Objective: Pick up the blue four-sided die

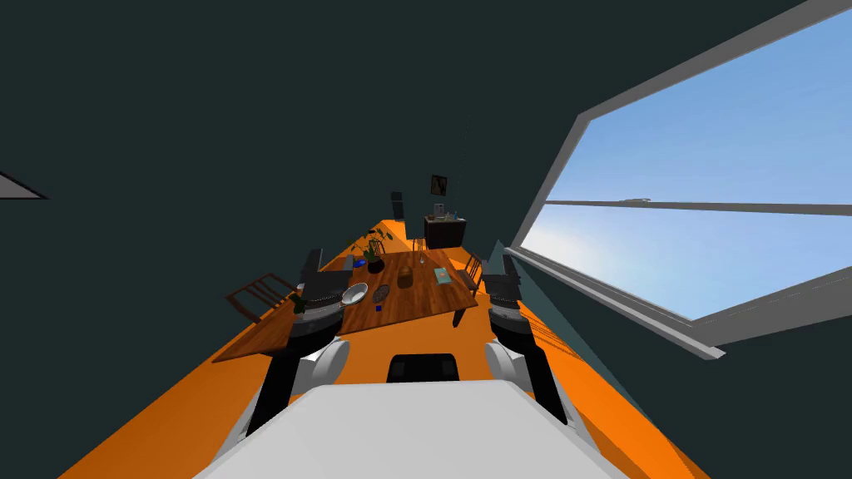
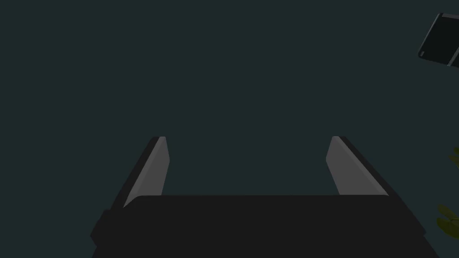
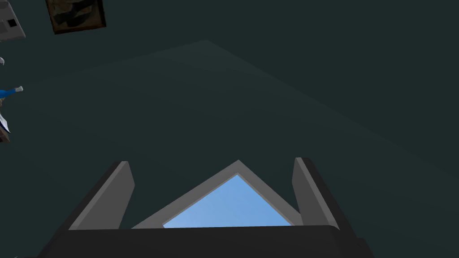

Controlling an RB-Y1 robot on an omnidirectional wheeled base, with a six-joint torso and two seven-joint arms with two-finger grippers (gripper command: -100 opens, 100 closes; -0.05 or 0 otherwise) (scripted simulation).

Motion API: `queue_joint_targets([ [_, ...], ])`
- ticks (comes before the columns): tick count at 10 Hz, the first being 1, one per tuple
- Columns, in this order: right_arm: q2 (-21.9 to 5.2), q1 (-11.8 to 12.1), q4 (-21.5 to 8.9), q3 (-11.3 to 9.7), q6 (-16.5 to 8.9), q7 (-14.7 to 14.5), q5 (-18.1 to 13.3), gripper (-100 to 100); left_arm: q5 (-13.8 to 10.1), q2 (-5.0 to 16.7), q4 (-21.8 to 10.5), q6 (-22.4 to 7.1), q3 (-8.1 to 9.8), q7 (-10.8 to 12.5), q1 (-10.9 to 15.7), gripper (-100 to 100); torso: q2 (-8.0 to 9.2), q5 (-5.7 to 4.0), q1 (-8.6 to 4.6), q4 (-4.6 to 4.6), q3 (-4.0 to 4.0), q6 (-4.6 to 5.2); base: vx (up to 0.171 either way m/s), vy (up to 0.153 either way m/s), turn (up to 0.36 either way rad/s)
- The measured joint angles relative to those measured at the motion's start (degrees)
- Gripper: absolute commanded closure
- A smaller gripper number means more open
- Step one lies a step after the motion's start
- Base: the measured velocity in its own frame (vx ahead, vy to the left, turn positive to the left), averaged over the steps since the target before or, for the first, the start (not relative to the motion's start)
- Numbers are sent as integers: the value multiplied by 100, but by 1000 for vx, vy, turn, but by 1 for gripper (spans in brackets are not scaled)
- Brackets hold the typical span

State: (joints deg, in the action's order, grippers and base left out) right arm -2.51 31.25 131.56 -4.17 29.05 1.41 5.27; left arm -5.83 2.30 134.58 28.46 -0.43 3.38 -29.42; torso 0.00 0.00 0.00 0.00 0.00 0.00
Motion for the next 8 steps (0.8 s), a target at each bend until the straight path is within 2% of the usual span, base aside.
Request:
queue_joint_targets([
  [2, 0, 0, 0, 0, 0, 0, 0, 0, -77, 187, -187, -56, -7, 46, 6, -100, 0, 2, 11, 0, 0, 1, -3, 32, -112],
  [5, 0, 0, 0, 0, 0, 0, 0, 0, -243, 413, -675, -225, 18, 136, 174, -100, 1, 5, 19, 0, 0, 1, -9, 44, -133],
  [7, -1, 0, 0, 0, 0, 0, 0, 0, -386, 506, -954, -559, 45, 185, 408, -100, 1, 5, 22, 0, 0, 2, -8, 43, -115],
  [8, 0, 0, 0, 0, 0, 0, 0, 0, -422, 541, -1079, -588, 41, 214, 409, -100, 0, 4, 15, 0, 0, -1, -5, 20, -131],
])
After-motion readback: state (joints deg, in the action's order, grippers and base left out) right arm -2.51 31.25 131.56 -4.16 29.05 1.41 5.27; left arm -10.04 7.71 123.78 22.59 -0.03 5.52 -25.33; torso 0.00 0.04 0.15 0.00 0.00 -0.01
